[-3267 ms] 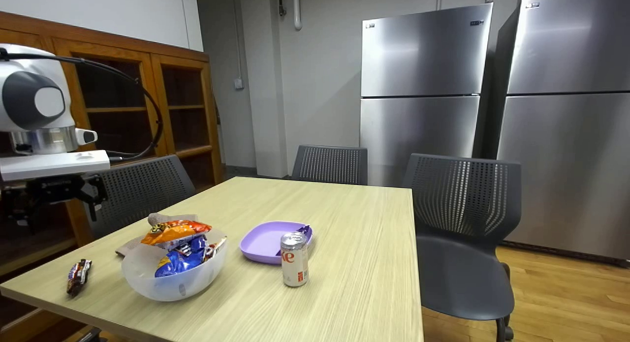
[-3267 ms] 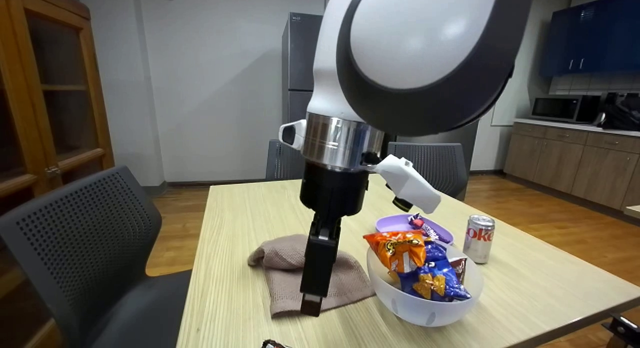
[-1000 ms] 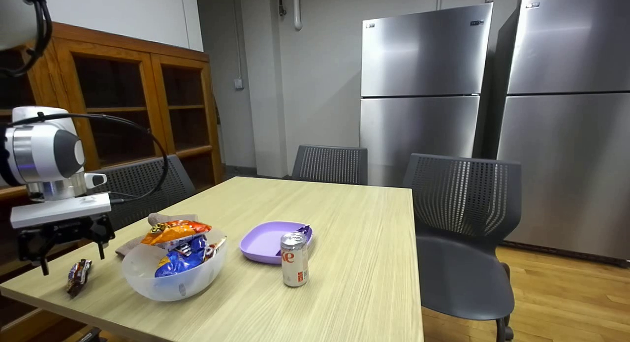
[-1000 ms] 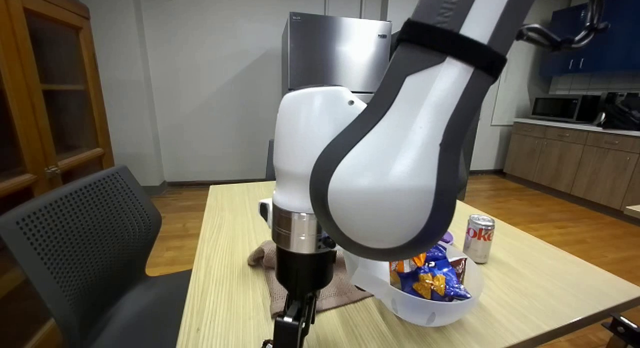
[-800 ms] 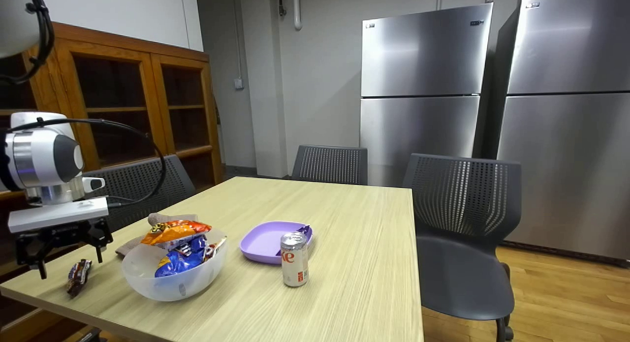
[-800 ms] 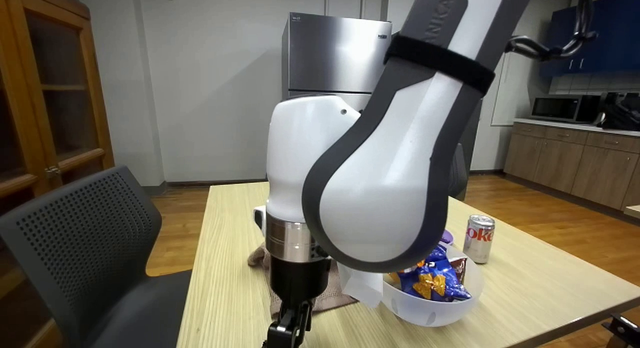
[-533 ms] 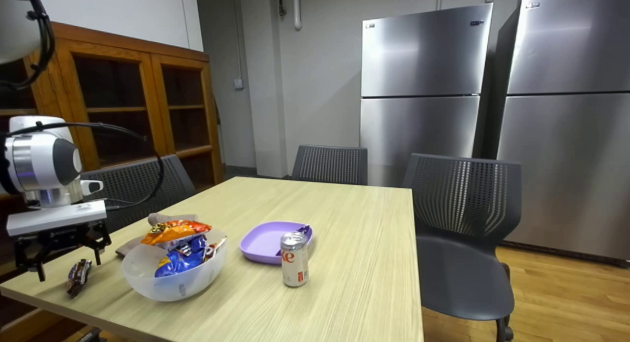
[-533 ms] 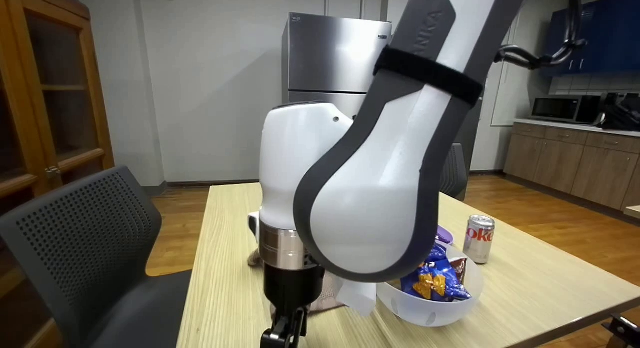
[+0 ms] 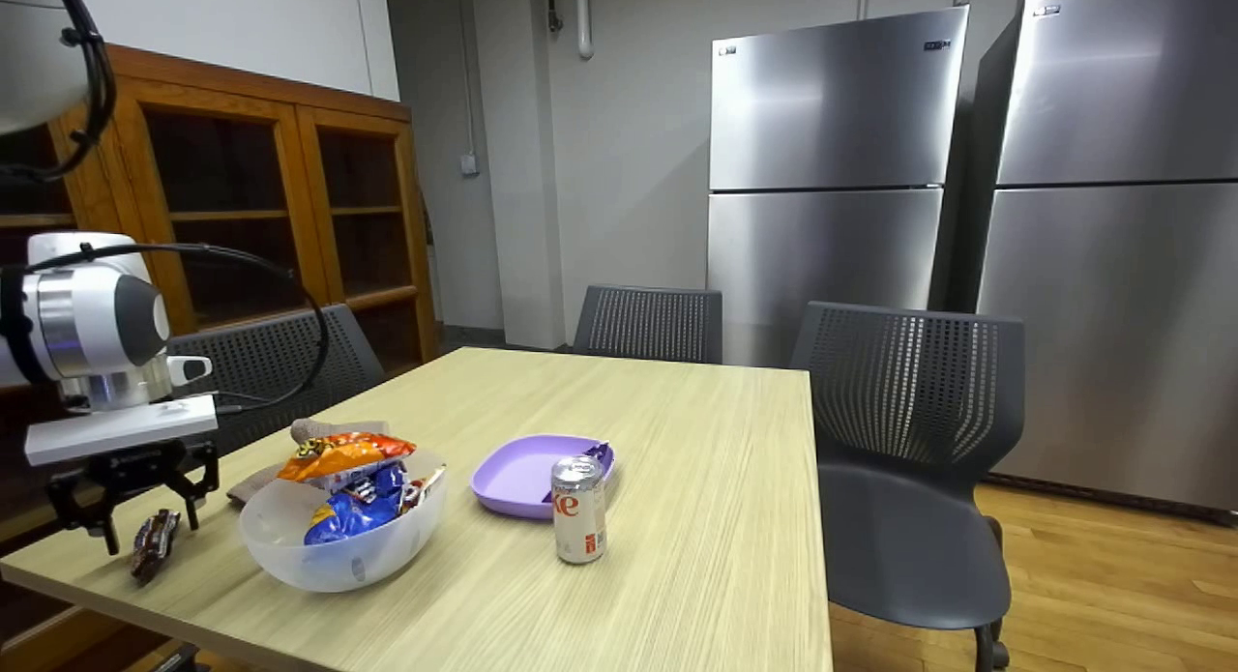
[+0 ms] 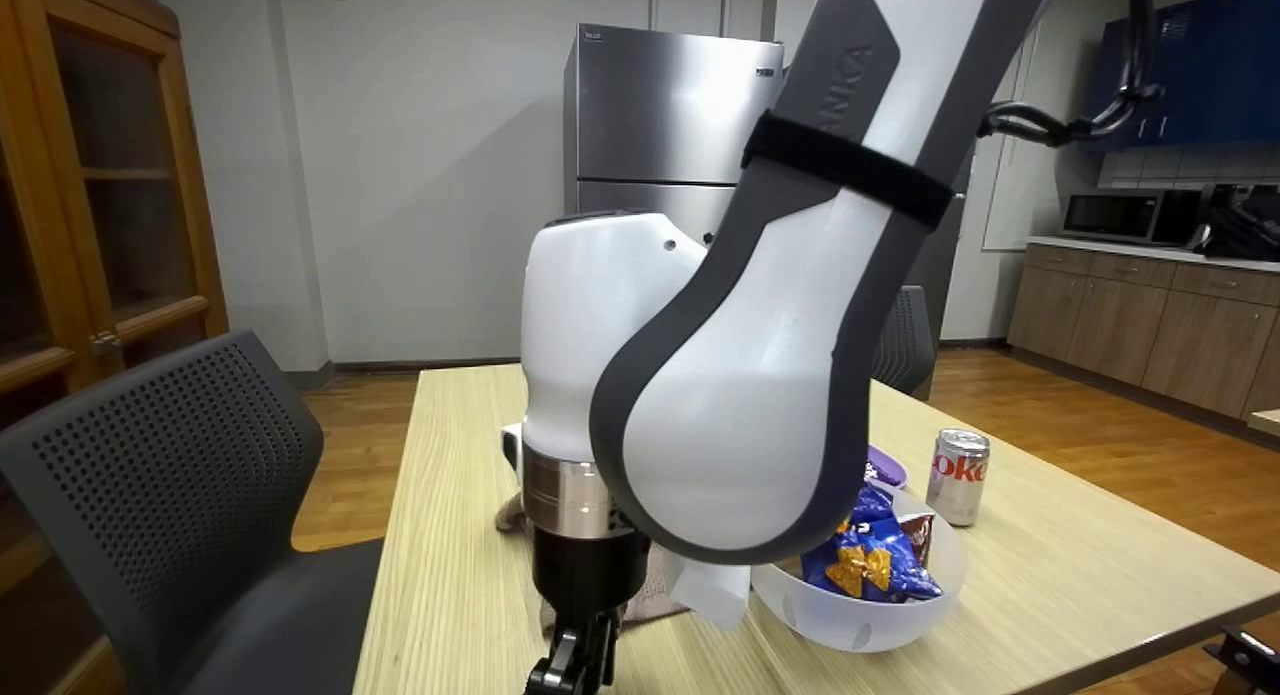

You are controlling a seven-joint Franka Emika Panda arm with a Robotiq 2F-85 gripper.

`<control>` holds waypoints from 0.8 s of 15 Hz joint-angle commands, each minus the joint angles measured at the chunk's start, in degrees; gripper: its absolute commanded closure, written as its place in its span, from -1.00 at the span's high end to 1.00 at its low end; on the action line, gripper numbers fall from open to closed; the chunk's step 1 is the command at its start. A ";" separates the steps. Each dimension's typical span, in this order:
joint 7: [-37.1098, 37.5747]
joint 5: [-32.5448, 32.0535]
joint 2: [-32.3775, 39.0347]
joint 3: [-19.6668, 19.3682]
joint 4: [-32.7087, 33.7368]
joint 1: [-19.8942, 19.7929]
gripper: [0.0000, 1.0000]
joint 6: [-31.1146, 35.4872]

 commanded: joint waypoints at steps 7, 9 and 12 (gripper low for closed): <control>1.04 -1.01 -0.97 0.81 0.18 -0.41 -0.93 -0.85; -0.62 0.07 -2.43 2.89 -0.59 -2.20 -0.96 -1.35; -1.86 1.53 -4.74 5.71 -1.39 -4.78 -0.93 -2.06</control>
